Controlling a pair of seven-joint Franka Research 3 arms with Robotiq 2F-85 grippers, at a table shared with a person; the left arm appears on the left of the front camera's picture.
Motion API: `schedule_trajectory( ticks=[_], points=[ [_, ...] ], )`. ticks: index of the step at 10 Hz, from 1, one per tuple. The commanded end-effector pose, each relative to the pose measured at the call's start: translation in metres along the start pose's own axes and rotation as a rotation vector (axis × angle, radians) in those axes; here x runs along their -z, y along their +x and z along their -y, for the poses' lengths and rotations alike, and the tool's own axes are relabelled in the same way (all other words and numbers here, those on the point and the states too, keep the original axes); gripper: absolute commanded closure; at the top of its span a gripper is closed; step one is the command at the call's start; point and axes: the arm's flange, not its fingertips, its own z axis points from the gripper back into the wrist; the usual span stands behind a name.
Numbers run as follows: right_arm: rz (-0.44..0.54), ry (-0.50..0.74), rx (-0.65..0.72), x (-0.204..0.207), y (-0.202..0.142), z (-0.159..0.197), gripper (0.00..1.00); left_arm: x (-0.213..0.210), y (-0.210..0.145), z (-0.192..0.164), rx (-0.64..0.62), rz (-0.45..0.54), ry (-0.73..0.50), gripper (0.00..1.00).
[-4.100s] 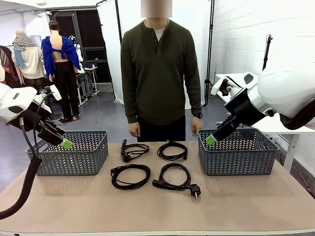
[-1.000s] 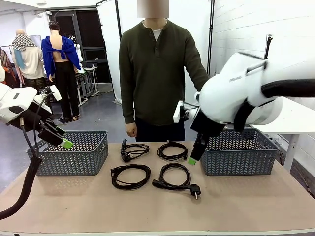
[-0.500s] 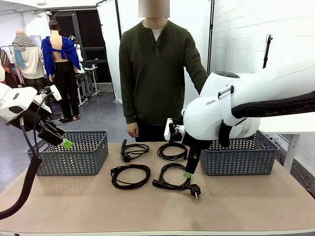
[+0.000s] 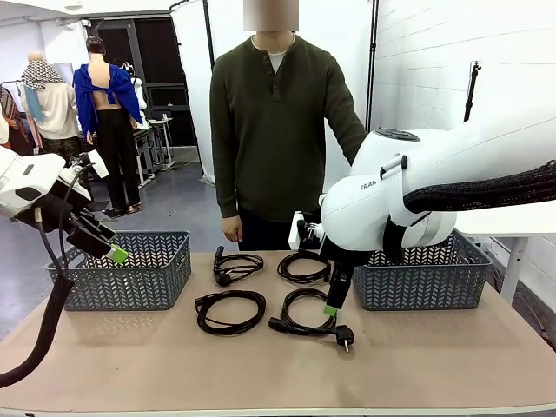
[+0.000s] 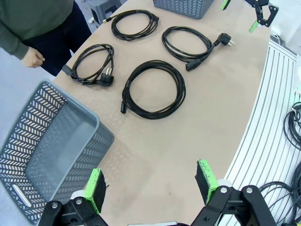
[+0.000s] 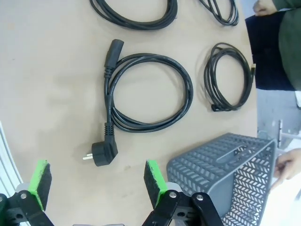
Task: Organize the cables according to human instructions.
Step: Pick up a bundle of cables and place it in the basket indicated by the human.
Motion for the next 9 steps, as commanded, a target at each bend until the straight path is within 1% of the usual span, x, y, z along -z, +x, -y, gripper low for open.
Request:
schedule_trajectory(
  ticks=[1, 2, 4, 6, 7, 9],
  points=[
    [0.003, 0.004, -0.001, -0.001, -0.001, 0.0, 0.0, 0.0, -0.001, -0.002, 0.002, 0.007, -0.01, 0.0],
    [0.0, 0.0, 0.0, 0.0, 0.0, 0.0, 0.0, 0.0, -0.001, -0.002, 0.002, 0.007, -0.01, 0.0],
    [-0.018, 0.026, -0.063, 0.011, 0.006, 0.015, 0.0, 0.0, -0.001, -0.002, 0.002, 0.007, -0.01, 0.0],
    [-0.053, 0.038, -0.123, 0.023, 0.018, 0.029, 0.0, 0.0, -0.001, -0.002, 0.002, 0.007, -0.01, 0.0],
    [-0.078, 0.025, -0.155, 0.031, 0.023, 0.034, 0.0, 0.0, -0.001, -0.002, 0.002, 0.007, -0.01, 0.0],
    [-0.118, 0.054, -0.23, 0.053, 0.029, 0.04, 0.0, 0.0, -0.001, -0.002, 0.002, 0.007, -0.01, 0.0]
  ],
)
